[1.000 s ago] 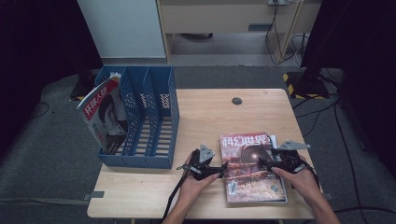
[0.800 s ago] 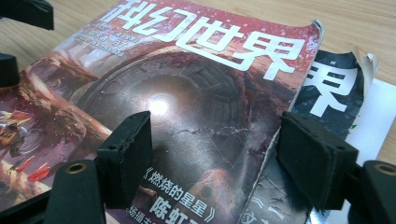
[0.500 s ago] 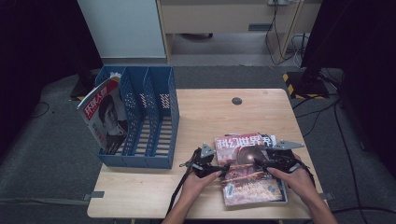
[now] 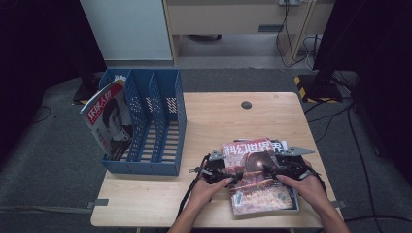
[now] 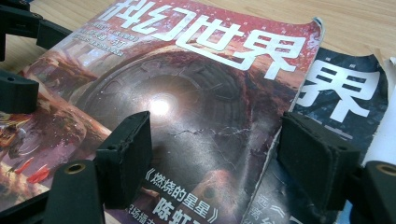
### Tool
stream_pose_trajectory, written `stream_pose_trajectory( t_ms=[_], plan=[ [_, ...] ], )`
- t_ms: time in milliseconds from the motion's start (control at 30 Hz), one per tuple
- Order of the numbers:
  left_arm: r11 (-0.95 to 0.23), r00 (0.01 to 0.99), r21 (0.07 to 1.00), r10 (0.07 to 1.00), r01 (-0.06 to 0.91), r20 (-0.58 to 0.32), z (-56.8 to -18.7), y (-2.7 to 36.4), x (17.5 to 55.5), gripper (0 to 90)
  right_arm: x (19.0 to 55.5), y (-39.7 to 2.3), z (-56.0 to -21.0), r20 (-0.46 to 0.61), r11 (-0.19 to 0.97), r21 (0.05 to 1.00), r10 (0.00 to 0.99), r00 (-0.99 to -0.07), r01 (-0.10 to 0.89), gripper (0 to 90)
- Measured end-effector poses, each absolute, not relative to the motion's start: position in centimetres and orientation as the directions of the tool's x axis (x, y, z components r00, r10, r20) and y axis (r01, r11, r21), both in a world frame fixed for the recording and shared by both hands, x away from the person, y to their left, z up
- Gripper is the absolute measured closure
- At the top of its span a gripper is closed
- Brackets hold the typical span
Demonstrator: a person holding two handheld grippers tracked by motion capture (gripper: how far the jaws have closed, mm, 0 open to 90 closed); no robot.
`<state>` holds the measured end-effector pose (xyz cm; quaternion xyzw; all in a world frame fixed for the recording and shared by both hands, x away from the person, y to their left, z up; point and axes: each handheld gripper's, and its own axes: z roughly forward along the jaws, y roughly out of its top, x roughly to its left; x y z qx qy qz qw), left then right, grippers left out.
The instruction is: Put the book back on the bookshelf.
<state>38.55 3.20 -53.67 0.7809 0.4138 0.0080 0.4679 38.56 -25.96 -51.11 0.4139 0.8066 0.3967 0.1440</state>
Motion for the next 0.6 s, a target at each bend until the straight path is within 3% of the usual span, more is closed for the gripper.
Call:
stream_pose_trajectory(
  t_ms=[133,433,600],
  plan=[
    [-0.246,0.659,0.735,0.669,0.632,-0.343,-53.1,3.1,38.5,13.4,38.5,-25.8,-51.1,0.093,0.346,0.758,0.782,-0.616,0.553,26.4],
    [-0.211,0.67,0.773,0.662,0.598,-0.337,-50.8,3.4,38.9,38.2,38.6,-26.1,-51.0,0.102,0.352,0.747,0.778,-0.62,0.564,26.5],
    [-0.278,0.702,0.759,0.642,0.589,-0.309,-49.8,2.2,39.9,49.1,38.7,-26.3,-50.9,0.102,0.357,0.743,0.776,-0.622,0.567,26.4]
  ],
)
